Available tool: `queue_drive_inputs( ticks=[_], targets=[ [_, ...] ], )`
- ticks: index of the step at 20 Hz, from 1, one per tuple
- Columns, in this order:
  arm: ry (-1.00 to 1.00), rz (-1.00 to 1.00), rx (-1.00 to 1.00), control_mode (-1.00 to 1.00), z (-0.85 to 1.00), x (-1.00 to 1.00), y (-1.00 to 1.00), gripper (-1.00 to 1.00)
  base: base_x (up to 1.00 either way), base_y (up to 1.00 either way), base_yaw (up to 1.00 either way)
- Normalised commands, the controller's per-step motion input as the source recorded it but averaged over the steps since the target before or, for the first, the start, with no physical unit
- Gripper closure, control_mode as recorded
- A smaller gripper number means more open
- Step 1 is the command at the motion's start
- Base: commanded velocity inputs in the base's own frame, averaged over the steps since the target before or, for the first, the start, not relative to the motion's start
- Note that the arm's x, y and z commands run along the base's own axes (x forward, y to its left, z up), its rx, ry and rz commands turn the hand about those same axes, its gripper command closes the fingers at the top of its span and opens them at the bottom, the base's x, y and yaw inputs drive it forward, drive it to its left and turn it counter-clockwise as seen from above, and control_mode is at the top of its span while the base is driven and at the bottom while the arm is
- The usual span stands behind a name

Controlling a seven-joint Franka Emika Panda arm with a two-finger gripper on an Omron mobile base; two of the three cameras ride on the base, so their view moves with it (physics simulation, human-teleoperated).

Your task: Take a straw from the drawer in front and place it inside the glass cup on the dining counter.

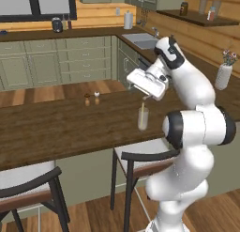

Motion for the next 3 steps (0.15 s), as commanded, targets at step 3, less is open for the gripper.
queue_drive_inputs(
  ticks=[3],
  targets=[
    [-0.04, -0.01, 0.00, -1.00, 0.00, -0.56, 0.13, -1.00, 0.00, 0.00, 0.00]
  ],
)
